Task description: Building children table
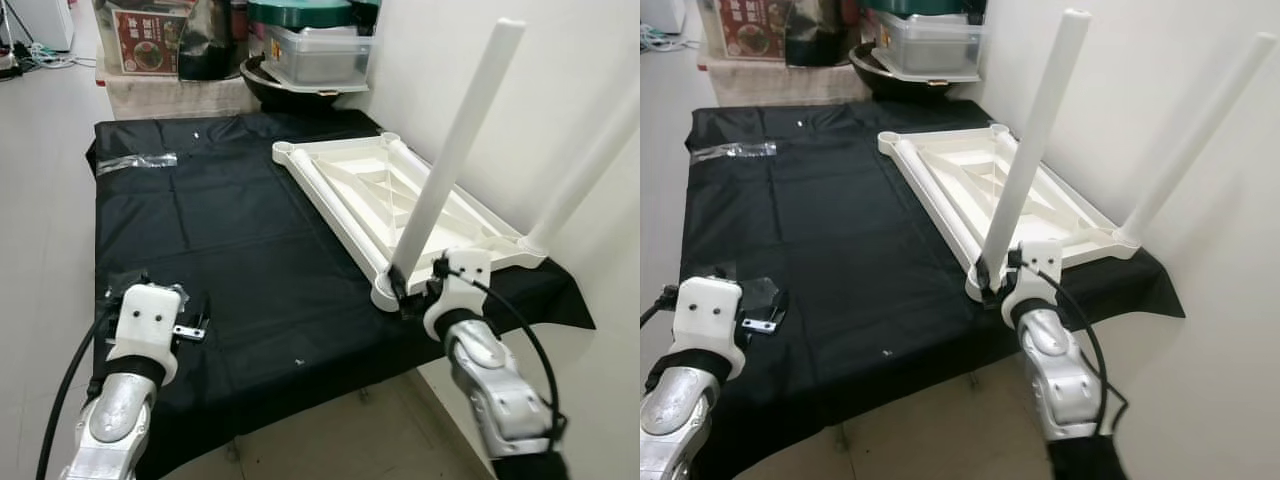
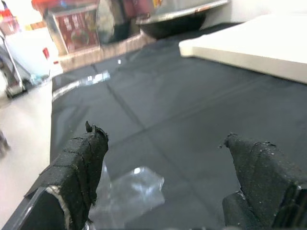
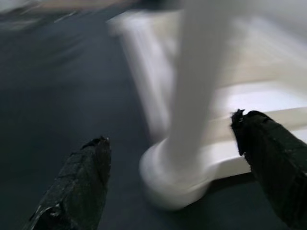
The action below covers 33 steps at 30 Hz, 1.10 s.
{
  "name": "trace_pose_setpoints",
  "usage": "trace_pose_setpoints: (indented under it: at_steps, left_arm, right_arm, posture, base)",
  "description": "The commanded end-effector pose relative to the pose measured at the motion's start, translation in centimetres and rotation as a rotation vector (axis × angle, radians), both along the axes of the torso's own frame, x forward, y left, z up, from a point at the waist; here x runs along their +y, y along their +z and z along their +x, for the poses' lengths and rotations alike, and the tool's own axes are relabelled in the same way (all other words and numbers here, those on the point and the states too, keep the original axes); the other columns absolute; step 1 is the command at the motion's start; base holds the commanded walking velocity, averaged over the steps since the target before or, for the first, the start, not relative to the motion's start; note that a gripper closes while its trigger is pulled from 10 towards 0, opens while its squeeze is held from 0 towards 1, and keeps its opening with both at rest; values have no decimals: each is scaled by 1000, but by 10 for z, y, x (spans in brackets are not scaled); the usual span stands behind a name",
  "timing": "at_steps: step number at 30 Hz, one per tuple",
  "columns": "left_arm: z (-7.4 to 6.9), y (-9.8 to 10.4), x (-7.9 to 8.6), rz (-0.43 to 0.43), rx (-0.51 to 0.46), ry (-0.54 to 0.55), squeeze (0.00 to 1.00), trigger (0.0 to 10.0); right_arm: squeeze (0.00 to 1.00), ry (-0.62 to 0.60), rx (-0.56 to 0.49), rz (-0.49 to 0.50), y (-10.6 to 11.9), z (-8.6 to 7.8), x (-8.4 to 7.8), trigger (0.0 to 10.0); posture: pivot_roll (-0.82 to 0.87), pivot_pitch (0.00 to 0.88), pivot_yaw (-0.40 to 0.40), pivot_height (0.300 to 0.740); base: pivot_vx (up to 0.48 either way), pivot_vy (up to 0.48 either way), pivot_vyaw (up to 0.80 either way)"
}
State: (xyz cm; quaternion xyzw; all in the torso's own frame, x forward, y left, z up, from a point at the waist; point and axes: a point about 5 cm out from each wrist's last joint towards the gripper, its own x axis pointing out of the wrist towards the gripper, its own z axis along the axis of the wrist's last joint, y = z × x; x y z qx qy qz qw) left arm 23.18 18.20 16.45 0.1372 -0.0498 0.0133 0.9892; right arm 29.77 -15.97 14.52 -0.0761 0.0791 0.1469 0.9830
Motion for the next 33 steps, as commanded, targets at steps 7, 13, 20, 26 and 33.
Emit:
trace_pose_setpoints:
  at_steps: [7,13,20,26,33]
  left_arm:
    - [-1,0,-3,51,-11,12,0,10000]
    - [3,-4,-4,93,-6,27,0,10000]
    - [2,-17,-2,107,41,59,0,10000]
    - [3,-20,0,85,61,65,0,10000]
    - [3,-22,0,87,76,56,0,10000]
  right_arm:
    - [0,316,-8,101,15,-17,29,10000]
    - [0,281,-118,112,29,14,57,10000]
    - [0,-184,-83,-16,27,60,12,10000]
    - [0,-459,-51,-19,26,62,-40,10000]
    - [0,-473,-48,-60,17,52,-59,10000]
  posture:
    - [56,0,-107,740]
    - [88,0,-114,740]
    - [100,0,-121,740]
    - [95,0,-115,740]
    - [81,0,-94,740]
  base:
    - [0,0,0]
    - [0,0,0]
    - [0,0,0]
    - [0,0,0]
    - [0,0,0]
